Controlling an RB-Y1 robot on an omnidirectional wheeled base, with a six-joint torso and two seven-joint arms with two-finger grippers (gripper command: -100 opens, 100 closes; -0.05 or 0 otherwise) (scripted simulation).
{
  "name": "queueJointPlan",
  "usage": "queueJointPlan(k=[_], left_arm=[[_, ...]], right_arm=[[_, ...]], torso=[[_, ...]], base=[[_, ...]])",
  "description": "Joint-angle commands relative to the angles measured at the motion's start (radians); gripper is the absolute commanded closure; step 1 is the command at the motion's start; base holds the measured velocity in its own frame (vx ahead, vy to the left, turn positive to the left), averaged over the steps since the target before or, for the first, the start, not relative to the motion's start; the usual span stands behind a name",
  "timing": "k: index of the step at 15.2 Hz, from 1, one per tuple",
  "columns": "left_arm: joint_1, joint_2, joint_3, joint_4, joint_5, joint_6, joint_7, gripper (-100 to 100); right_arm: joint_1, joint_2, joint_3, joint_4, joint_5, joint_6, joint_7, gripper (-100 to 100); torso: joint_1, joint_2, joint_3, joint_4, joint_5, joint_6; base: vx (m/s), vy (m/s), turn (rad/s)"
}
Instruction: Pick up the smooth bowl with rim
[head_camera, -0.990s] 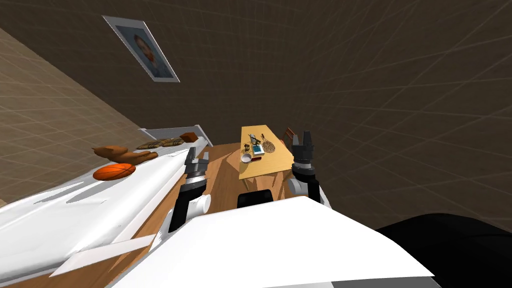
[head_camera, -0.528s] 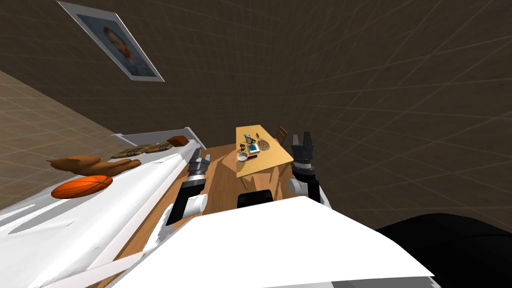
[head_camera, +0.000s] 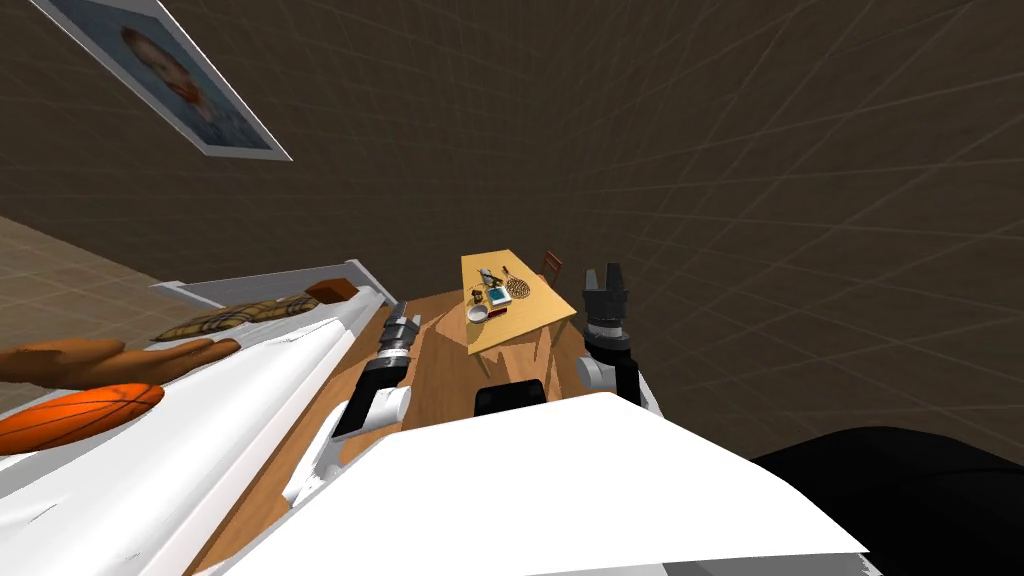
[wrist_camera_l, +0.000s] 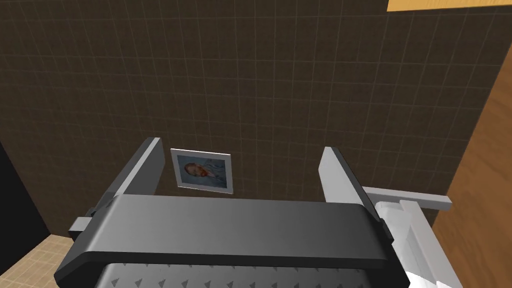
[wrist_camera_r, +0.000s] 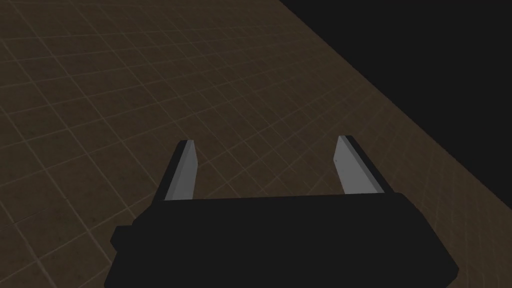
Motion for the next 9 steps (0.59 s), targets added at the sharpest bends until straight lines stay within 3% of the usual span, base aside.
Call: queueJointPlan(k=[1, 8, 9], left_arm=[[-0.008, 0.009, 0.007, 0.015, 0.001, 0.05, 0.009, -100], [-0.032, 0.036, 0.035, 0.063, 0.01, 0.169, 0.037, -100], [-0.045, 0.048, 0.051, 0.089, 0.015, 0.203, 0.052, -100]], right_arm=[[0.0, 0.0, 0.0, 0.0, 0.0, 0.0, 0.0, 0], [0.0, 0.0, 0.0, 0.0, 0.0, 0.0, 0.0, 0], [0.0, 0.0, 0.0, 0.0, 0.0, 0.0, 0.0, 0]], torso=[[0.0, 0.0, 0.0, 0.0, 0.0, 0.0], [0.0, 0.0, 0.0, 0.0, 0.0, 0.0], [0.0, -0.001, 0.0, 0.0, 0.0, -0.001]], base=[[-0.062, 0.004, -0.265], [-0.049, 0.006, -0.194], [-0.046, -0.005, -0.231]])
